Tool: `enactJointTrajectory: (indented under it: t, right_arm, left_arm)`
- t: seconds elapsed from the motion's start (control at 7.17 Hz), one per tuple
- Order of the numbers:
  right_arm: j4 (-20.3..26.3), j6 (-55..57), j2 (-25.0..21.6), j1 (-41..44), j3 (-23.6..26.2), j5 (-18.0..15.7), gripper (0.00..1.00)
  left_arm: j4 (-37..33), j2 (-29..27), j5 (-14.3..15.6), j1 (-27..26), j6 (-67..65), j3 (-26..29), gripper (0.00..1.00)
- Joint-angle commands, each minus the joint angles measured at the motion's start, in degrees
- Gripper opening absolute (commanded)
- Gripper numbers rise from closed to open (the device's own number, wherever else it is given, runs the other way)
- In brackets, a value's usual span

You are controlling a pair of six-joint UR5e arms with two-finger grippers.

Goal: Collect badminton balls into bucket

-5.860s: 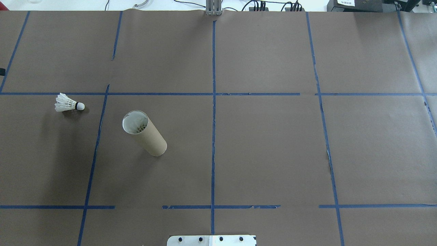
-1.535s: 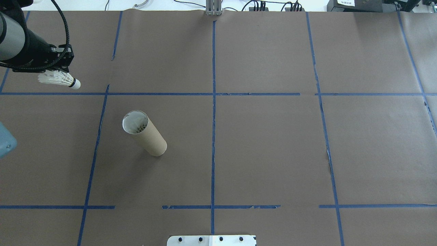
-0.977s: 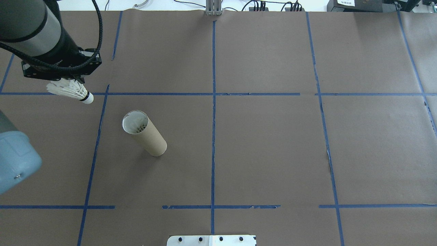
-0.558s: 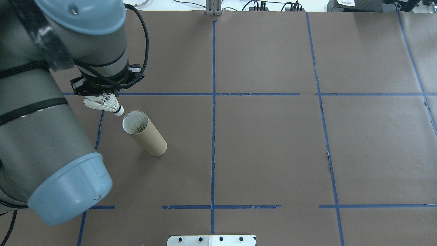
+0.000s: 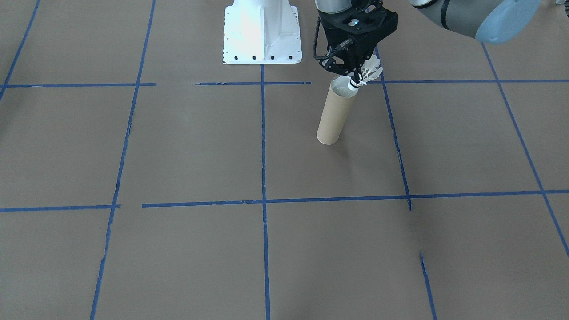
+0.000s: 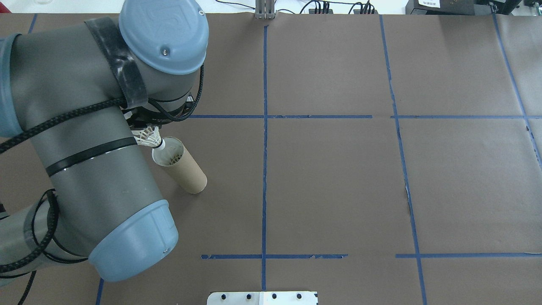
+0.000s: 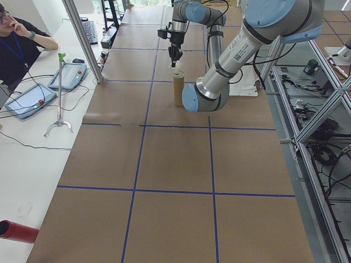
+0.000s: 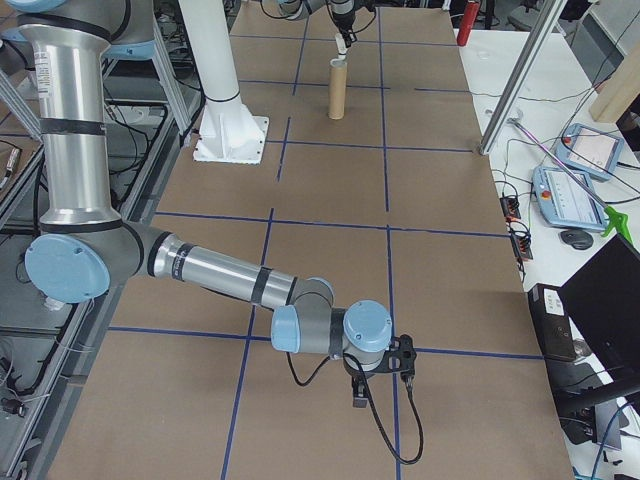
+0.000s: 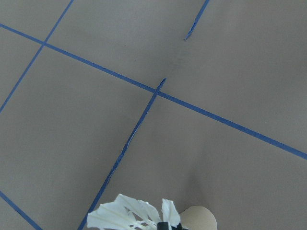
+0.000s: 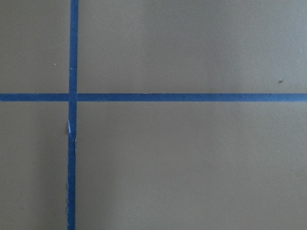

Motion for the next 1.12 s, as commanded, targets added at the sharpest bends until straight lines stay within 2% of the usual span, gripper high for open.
enactJointTrajectory:
  t: [0.0, 0.28, 0.42, 0.56, 0.7, 0.98]
  right_arm:
    - [0.0, 0.1, 0.0, 0.0, 0.0, 0.0, 1.00]
    - [0.0, 0.1, 0.0, 0.0, 0.0, 0.0, 1.00]
    - [0.0, 0.0, 0.0, 0.0, 0.0, 0.0, 1.00]
    - [0.0, 0.0, 0.0, 0.0, 0.0, 0.0, 1.00]
    - [0.0, 0.0, 0.0, 0.0, 0.0, 0.0, 1.00]
    - [0.0, 0.0, 0.0, 0.0, 0.0, 0.0, 1.00]
  left_arm:
    - [-0.3, 0.0, 0.0, 0.9, -0.9, 1.0, 0.00]
    - [-2.4, 0.5, -0.2, 1.1, -0.9, 2.7, 0.00]
    - [-2.8, 0.6, -0.1, 1.0, -0.8, 2.8, 0.71]
    - [-3.3, 0.6, 0.0, 0.9, -0.5, 2.4, 1.00]
    - [-6.0, 0.7, -0.1, 0.8, -0.2, 2.2, 1.00]
    - [-15.2, 5.9, -0.9, -0.6, 7.2, -2.7, 1.00]
